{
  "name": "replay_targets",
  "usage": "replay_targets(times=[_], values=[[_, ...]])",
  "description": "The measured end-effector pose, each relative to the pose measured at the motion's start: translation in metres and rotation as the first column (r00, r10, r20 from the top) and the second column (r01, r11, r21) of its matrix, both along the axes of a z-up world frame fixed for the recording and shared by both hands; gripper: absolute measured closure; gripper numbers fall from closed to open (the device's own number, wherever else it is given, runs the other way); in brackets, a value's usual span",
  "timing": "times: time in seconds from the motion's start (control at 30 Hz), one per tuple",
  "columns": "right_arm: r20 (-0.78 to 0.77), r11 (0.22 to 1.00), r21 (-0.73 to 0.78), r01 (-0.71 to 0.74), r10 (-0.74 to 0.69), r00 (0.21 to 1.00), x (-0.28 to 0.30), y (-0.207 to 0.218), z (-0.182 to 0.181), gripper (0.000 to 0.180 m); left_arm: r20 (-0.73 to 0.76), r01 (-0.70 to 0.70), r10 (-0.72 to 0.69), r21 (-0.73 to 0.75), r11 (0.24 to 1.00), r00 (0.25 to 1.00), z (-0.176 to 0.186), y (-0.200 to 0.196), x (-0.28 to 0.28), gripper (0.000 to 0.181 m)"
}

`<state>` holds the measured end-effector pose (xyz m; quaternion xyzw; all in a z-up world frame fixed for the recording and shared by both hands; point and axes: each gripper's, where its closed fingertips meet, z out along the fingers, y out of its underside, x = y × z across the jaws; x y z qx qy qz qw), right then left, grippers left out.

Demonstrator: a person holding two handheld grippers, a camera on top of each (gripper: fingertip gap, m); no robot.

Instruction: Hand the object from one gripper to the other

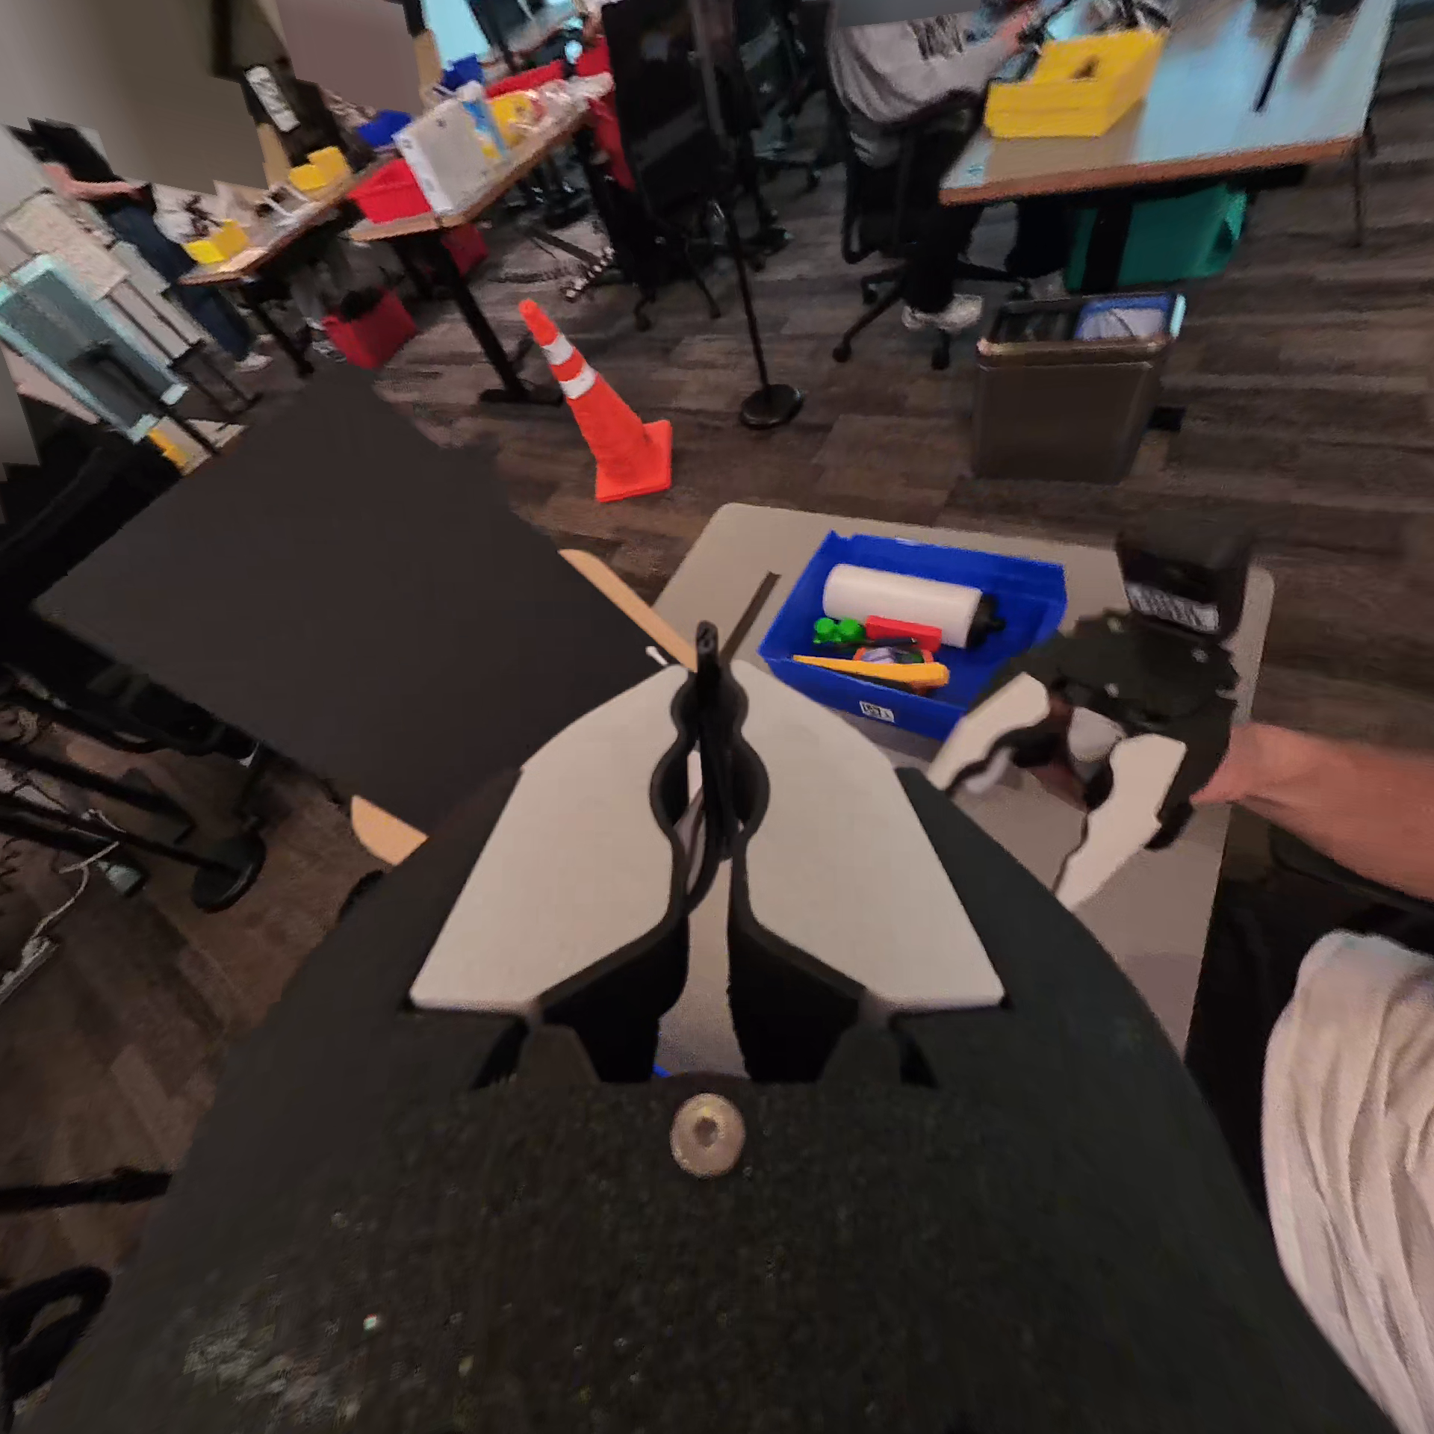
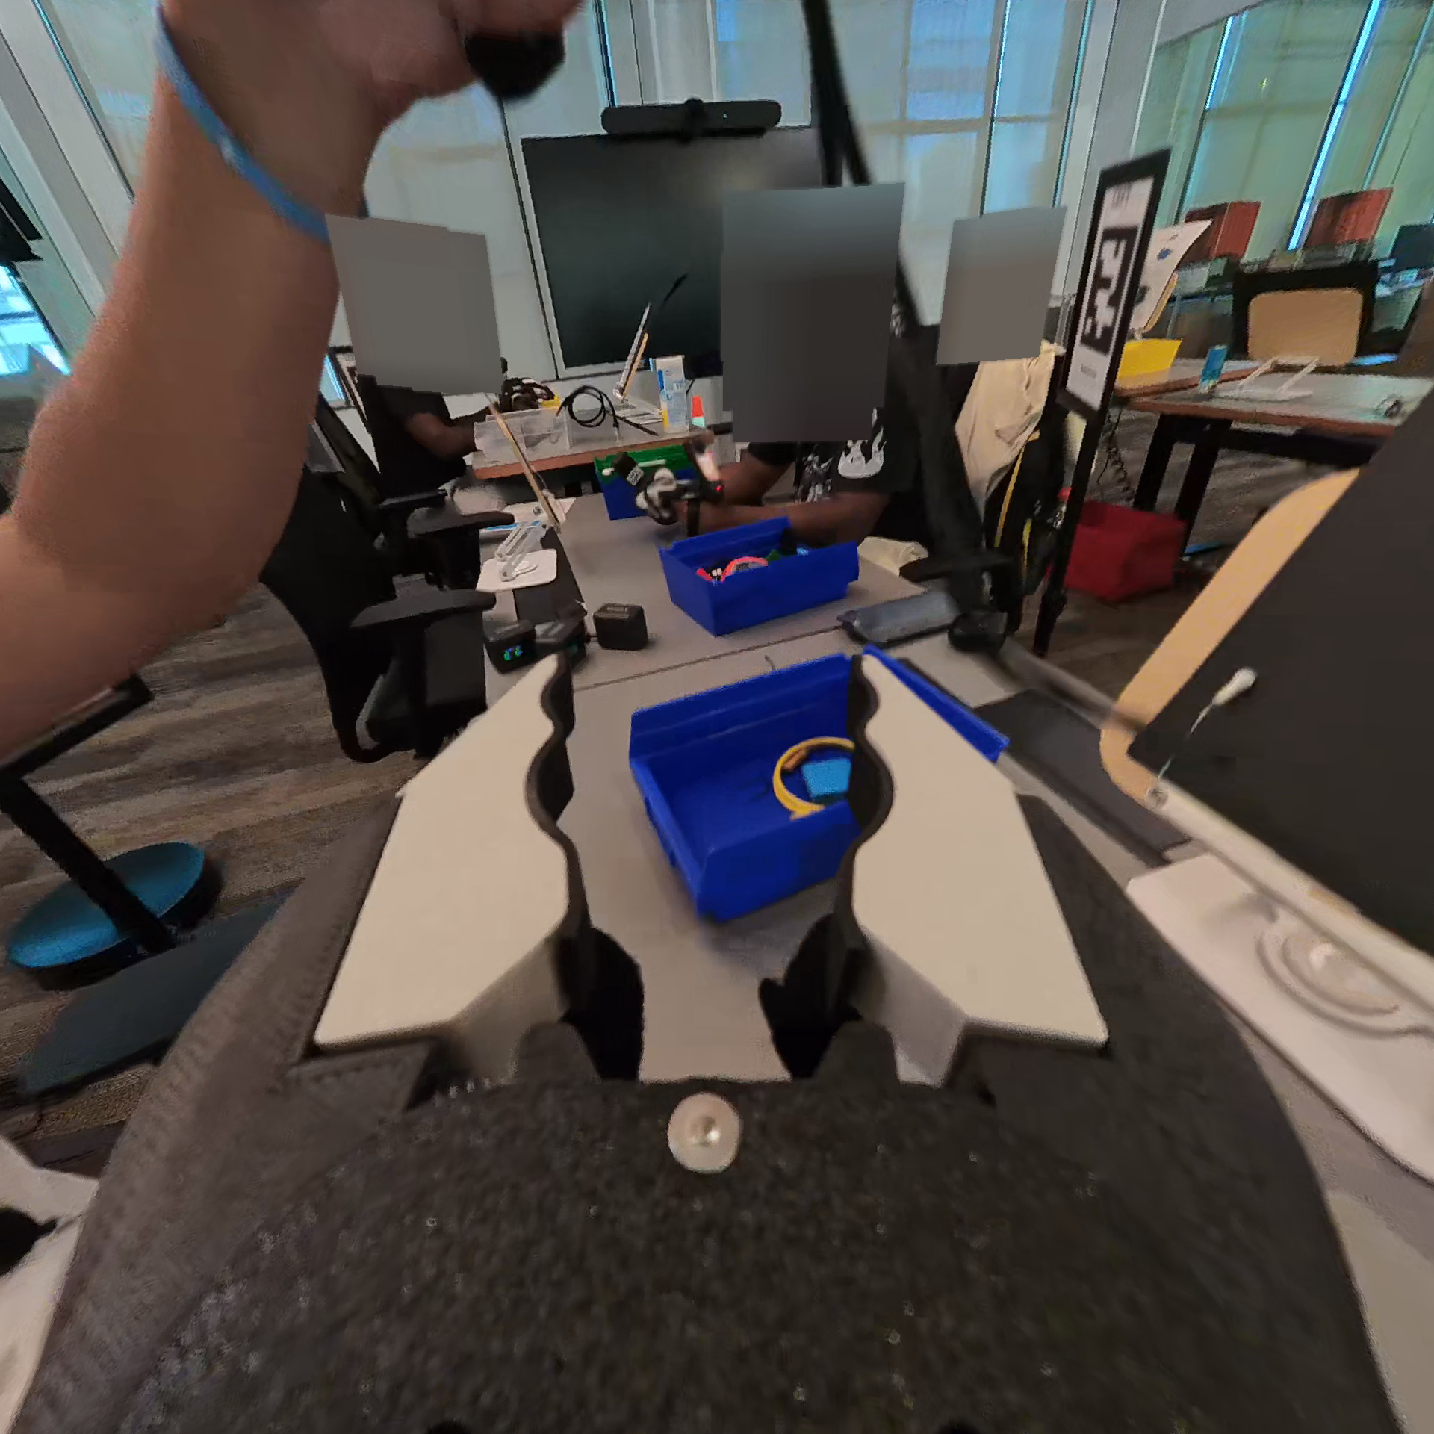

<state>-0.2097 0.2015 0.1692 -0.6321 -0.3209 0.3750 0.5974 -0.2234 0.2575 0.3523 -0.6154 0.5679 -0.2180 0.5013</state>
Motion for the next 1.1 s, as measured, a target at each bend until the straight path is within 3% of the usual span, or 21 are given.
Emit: replay_targets(times=[0.1,0.2,0.23,0.27,0.3,0.5,0.57,0.7,0.83,0.97,1.1], values=[[0.001,0.998,0.055,0.016,-0.016,1.000,0.001,0.013,0.044,0.110,-0.082,0.063,-0.060,0.032,0.998,0.995,-0.020,-0.023,0.022,0.178],[0.100,0.999,0.041,0.015,-0.019,0.995,0.000,0.027,0.051,0.114,-0.119,0.112,-0.107,0.035,0.993,0.987,-0.036,-0.042,0.036,0.177],[0.141,1.000,0.012,-0.023,0.021,0.990,-0.005,0.026,0.044,0.125,-0.124,0.128,-0.124,0.030,0.991,0.985,-0.039,-0.048,0.039,0.177],[0.199,0.999,-0.021,-0.046,0.050,0.979,-0.006,0.025,0.033,0.158,-0.129,0.137,-0.132,0.031,0.990,0.983,-0.042,-0.051,0.041,0.177],[0.239,0.998,-0.032,-0.046,0.052,0.970,-0.005,0.026,0.025,0.176,-0.141,0.141,-0.135,0.039,0.989,0.981,-0.045,-0.053,0.041,0.177],[0.286,0.999,-0.039,-0.013,0.023,0.958,0.022,0.023,0.014,0.177,-0.133,0.134,-0.131,0.013,0.991,0.982,-0.061,-0.048,0.031,0.176],[0.267,0.998,-0.065,0.011,0.007,0.964,0.039,0.025,0.021,0.177,-0.125,0.114,-0.115,-0.015,0.993,0.986,-0.071,-0.042,0.021,0.166],[0.104,0.995,-0.101,0.007,0.003,0.995,0.074,0.024,0.073,0.177,-0.157,0.085,-0.099,-0.090,0.992,0.983,-0.113,-0.029,0.004,0.130],[0.100,0.998,-0.065,0.004,0.003,0.995,0.085,0.027,0.125,0.176,-0.134,0.146,-0.157,-0.082,0.986,0.979,-0.146,-0.033,0.008,0.121],[0.065,0.996,-0.052,-0.073,0.077,0.995,0.067,0.022,0.172,0.176,0.069,0.183,-0.183,0.006,0.983,0.981,-0.130,-0.034,0.035,0.118],[0.052,0.990,-0.051,-0.130,0.133,0.990,0.041,0.019,0.203,0.176,0.244,0.273,-0.257,-0.034,0.961,0.935,-0.109,-0.048,0.062,0.117]])
